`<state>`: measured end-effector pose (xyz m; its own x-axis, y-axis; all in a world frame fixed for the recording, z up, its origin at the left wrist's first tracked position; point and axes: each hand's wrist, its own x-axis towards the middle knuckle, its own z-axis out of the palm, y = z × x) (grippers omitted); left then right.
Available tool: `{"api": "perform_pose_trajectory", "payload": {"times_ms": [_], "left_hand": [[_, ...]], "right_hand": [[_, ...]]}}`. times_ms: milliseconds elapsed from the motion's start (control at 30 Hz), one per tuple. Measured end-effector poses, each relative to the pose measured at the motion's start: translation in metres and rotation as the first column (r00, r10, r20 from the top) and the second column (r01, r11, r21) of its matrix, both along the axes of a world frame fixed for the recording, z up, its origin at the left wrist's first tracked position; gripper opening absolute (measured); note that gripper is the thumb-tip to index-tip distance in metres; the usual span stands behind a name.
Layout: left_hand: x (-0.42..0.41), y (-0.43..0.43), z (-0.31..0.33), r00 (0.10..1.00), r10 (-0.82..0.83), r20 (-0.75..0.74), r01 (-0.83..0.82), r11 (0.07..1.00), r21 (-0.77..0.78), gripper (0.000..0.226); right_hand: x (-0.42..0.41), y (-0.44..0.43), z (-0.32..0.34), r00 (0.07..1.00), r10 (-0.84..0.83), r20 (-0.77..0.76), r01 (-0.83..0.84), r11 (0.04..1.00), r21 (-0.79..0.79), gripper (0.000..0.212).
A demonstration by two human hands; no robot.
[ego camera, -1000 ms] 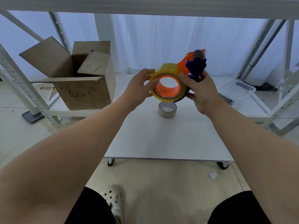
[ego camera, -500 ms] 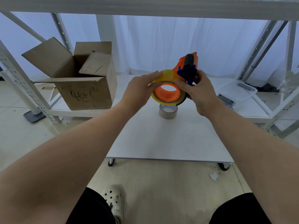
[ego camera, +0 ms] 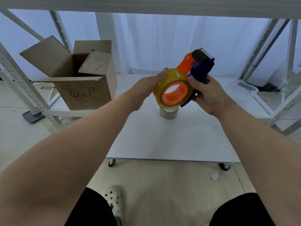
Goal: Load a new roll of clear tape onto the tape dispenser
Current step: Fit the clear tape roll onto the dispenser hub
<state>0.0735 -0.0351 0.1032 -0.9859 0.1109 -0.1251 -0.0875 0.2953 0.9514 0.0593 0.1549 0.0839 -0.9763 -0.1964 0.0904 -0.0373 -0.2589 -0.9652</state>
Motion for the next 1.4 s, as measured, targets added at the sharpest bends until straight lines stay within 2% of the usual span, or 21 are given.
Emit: {"api": "perform_pose_trajectory", "payload": {"times_ms": [133, 267, 433, 533, 633, 700, 767, 833, 933, 1000, 1133, 1233, 1400], "left_hand": [[0.001, 0.001, 0.007, 0.995, -0.087, -0.039, 0.088, 0.996, 0.015, 0.029], [0.006, -0.007, 0.003, 0.981, -0.184, -0.065, 0.193, 0.968, 0.161, 0.019], [0.006, -0.014, 0.003, 0.963, -0.258, -0.073, 0.268, 0.914, 0.305, 0.019], [0.001, -0.015, 0.000, 0.978, -0.195, -0.075, 0.208, 0.944, 0.258, 0.023], [-0.007, -0.009, -0.010, 0.999, -0.030, -0.045, 0.037, 0.988, 0.151, 0.033], [-0.010, -0.006, -0.016, 0.999, 0.037, -0.002, -0.036, 0.989, 0.146, 0.020], [-0.011, -0.005, -0.019, 0.999, 0.031, 0.026, -0.035, 0.984, 0.174, 0.007], [-0.010, -0.002, -0.017, 1.000, -0.016, 0.025, 0.010, 0.980, 0.200, 0.004], [-0.006, 0.004, -0.014, 0.995, -0.094, 0.017, 0.089, 0.975, 0.201, 0.020], [-0.003, 0.007, -0.014, 0.993, -0.121, 0.007, 0.117, 0.976, 0.184, 0.021], [0.000, 0.011, -0.012, 1.000, 0.004, -0.011, -0.002, 0.981, 0.195, 0.019], [-0.001, 0.013, -0.012, 0.996, 0.085, -0.029, -0.080, 0.985, 0.156, 0.027], [0.002, 0.009, -0.009, 0.992, -0.110, -0.056, 0.111, 0.994, 0.011, 0.024]], "right_hand": [[0.000, -0.001, -0.001, 0.999, 0.050, 0.004, -0.050, 0.998, 0.034, 0.070], [-0.001, 0.003, -0.006, 0.991, 0.126, 0.040, -0.125, 0.992, -0.032, 0.087], [-0.001, 0.003, -0.006, 0.990, 0.135, 0.044, -0.128, 0.984, -0.121, 0.075], [-0.002, -0.001, -0.007, 0.993, -0.005, 0.114, 0.009, 0.999, -0.034, 0.058], [-0.003, -0.008, -0.010, 0.948, -0.287, 0.137, 0.237, 0.926, 0.295, 0.052], [-0.003, -0.016, -0.009, 0.933, -0.331, 0.139, 0.256, 0.885, 0.388, 0.049], [0.000, -0.027, -0.002, 0.939, -0.291, 0.183, 0.201, 0.896, 0.397, 0.047], [0.002, -0.037, 0.004, 0.936, -0.256, 0.241, 0.138, 0.898, 0.418, 0.044], [0.001, -0.044, 0.008, 0.919, -0.248, 0.307, 0.133, 0.927, 0.350, 0.035], [0.002, -0.045, 0.010, 0.902, -0.245, 0.356, 0.149, 0.950, 0.276, 0.029], [0.006, -0.045, 0.012, 0.891, -0.172, 0.420, 0.117, 0.981, 0.153, 0.018], [0.008, -0.048, 0.012, 0.888, -0.149, 0.436, 0.103, 0.987, 0.127, 0.025], [0.010, -0.042, 0.014, 0.868, -0.193, 0.458, 0.118, 0.975, 0.186, 0.031]]}}
